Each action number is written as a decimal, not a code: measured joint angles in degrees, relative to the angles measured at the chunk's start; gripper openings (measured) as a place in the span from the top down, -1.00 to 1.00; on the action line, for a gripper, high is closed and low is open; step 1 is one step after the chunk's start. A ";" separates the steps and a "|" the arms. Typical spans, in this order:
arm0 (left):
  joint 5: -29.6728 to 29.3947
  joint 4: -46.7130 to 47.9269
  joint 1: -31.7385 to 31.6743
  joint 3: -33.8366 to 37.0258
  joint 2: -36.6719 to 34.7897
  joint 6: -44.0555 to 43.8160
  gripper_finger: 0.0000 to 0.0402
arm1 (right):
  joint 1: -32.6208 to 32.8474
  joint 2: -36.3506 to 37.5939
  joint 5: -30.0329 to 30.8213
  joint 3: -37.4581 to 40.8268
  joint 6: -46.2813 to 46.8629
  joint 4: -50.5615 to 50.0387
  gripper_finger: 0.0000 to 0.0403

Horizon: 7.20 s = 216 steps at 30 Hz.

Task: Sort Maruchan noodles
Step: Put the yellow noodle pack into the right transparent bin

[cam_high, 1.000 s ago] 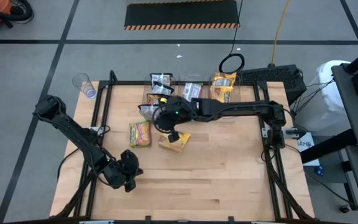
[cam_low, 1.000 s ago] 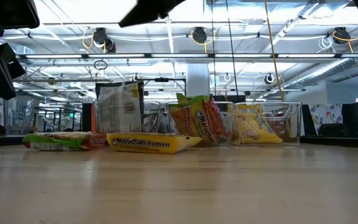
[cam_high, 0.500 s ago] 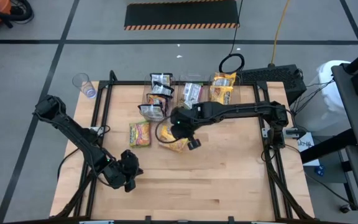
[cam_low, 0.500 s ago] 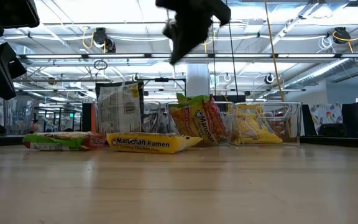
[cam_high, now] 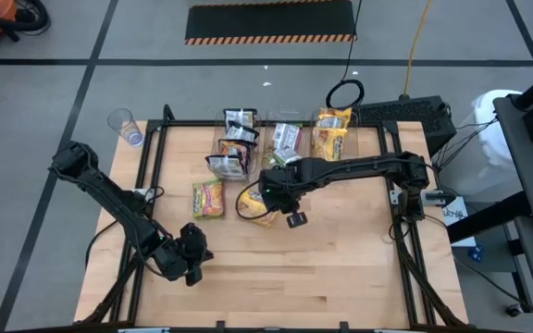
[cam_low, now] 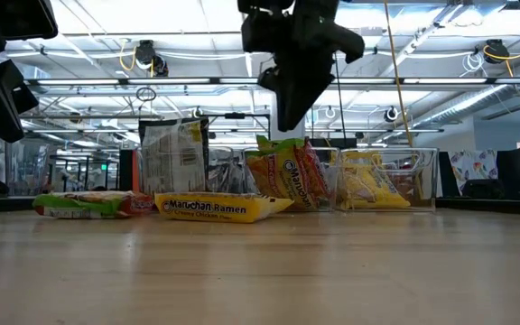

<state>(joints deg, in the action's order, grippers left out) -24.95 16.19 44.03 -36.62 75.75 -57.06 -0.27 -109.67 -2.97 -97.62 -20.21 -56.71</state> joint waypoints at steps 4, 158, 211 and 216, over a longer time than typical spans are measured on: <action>0.00 0.00 0.01 0.00 0.00 -0.26 0.81 | -0.01 0.00 0.11 1.01 -2.45 2.58 0.42; 2.49 -4.50 -2.40 0.00 -0.02 -6.07 0.81 | 0.83 64.00 55.60 61.81 36.04 31.08 1.00; 2.52 -4.45 -2.40 0.00 -0.02 -5.98 0.81 | -7.04 57.53 32.58 69.13 39.32 45.81 0.72; 2.54 -4.44 -2.40 0.00 -0.02 -5.85 0.81 | -6.91 57.53 32.54 69.13 38.91 47.08 0.47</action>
<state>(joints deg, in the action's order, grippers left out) -22.41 11.75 41.63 -36.62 75.72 -62.92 -7.17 -52.14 29.57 -28.49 18.71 -9.63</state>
